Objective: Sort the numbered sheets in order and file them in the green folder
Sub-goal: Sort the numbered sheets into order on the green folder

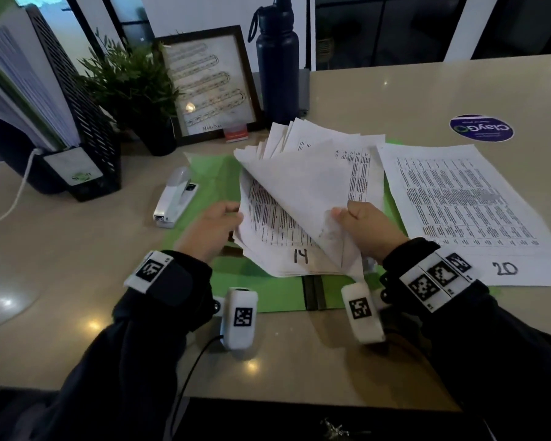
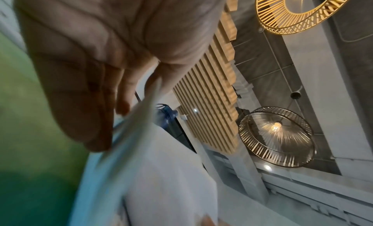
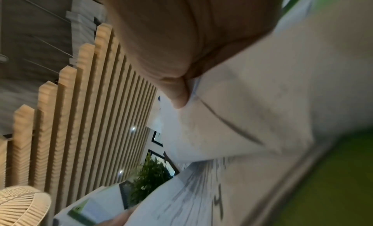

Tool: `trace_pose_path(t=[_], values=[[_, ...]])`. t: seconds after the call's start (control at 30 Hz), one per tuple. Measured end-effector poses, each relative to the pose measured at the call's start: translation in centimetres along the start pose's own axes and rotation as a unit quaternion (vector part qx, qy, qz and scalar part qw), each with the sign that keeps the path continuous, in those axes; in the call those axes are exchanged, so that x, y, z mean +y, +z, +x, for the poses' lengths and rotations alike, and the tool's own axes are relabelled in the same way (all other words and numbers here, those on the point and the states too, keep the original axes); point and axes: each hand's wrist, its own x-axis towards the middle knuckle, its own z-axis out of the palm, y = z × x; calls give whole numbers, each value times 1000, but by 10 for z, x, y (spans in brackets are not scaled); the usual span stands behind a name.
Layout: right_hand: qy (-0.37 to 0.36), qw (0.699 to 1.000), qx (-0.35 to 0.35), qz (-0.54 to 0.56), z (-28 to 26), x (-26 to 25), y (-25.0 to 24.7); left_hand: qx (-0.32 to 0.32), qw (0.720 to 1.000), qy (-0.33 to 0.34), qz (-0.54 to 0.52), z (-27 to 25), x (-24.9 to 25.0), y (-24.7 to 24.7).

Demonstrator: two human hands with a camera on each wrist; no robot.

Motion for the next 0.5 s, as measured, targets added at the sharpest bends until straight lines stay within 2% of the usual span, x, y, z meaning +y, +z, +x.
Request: trace_pose_path(t=[0.17, 0.3, 0.37, 0.5], values=[[-113, 993, 13, -16, -5, -15, 13, -89, 996, -13, 22, 1, 0, -14], [-194, 976, 47, -84, -6, -35, 12, -157, 987, -8, 23, -1, -3, -16], [-230, 965, 55, -118, -6, -44, 10, -174, 984, -6, 27, -3, -2, -13], [-249, 946, 50, -201, -6, -53, 11, -179, 983, 25, 27, -1, 4, -7]])
